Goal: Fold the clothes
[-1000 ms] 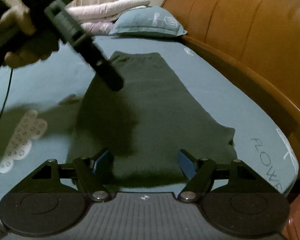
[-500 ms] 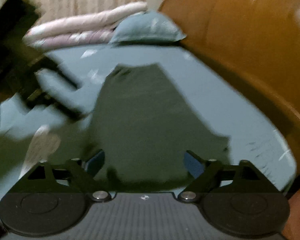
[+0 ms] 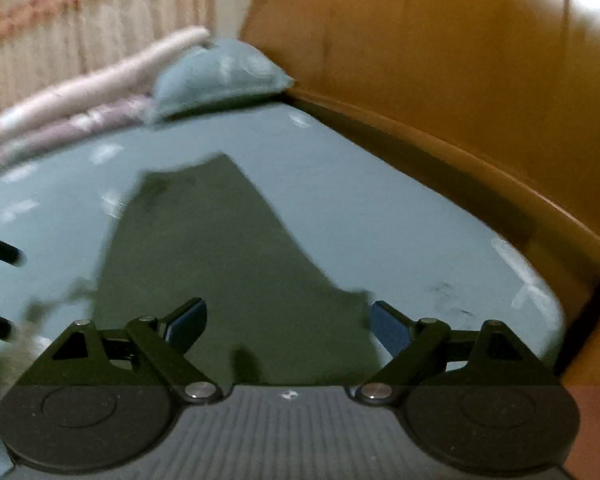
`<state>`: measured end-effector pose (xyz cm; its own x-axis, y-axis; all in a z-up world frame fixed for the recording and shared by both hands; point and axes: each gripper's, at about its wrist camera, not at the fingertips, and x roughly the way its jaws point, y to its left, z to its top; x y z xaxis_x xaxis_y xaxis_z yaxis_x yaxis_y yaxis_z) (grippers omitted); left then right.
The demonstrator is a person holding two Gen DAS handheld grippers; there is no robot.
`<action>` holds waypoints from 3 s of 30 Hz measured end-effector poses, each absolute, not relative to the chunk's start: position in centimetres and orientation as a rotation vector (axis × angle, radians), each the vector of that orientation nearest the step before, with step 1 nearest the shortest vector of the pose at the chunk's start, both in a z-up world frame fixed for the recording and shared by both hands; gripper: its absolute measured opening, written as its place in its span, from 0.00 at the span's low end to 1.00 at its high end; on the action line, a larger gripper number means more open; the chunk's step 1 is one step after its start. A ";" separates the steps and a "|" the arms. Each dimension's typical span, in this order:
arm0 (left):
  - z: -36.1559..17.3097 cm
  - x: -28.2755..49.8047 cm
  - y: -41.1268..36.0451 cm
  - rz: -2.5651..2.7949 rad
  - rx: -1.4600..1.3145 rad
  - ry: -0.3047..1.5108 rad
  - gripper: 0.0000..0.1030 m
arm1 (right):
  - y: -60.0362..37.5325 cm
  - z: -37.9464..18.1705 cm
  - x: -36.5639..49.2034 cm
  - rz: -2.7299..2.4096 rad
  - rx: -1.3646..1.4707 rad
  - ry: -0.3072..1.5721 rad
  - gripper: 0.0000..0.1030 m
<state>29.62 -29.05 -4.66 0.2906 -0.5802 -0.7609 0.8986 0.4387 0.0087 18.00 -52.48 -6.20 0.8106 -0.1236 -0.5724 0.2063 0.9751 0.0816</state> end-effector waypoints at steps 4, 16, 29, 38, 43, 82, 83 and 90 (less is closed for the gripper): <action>-4.5 29.2 -28.5 -1.014 0.491 0.754 0.99 | -52.7 -8.4 19.6 -0.227 0.099 0.737 0.91; -4.9 27.5 -25.6 -0.943 0.460 0.791 0.99 | -49.8 -8.4 23.6 -0.122 -0.010 0.813 0.98; -4.7 26.7 -22.3 -0.833 0.345 0.798 0.99 | -48.4 -4.8 31.2 0.045 -0.042 0.725 0.97; -5.1 27.3 -20.2 -0.744 0.261 0.829 0.99 | -47.4 -5.1 33.0 0.155 -0.027 0.802 0.98; -4.9 27.5 -19.5 -0.702 0.240 0.829 0.99 | -46.2 -6.0 34.5 0.200 -0.059 0.871 1.00; -3.2 27.1 -8.9 -0.686 0.170 0.737 0.99 | -42.3 -3.0 27.5 -0.109 0.171 0.878 1.00; -3.1 27.1 -8.8 -0.711 0.179 0.722 0.99 | -42.2 -3.3 26.8 -0.146 0.187 0.889 1.00; -2.6 27.0 -8.3 -0.814 0.226 0.672 0.99 | -41.2 -6.2 25.4 -0.300 0.338 0.936 1.00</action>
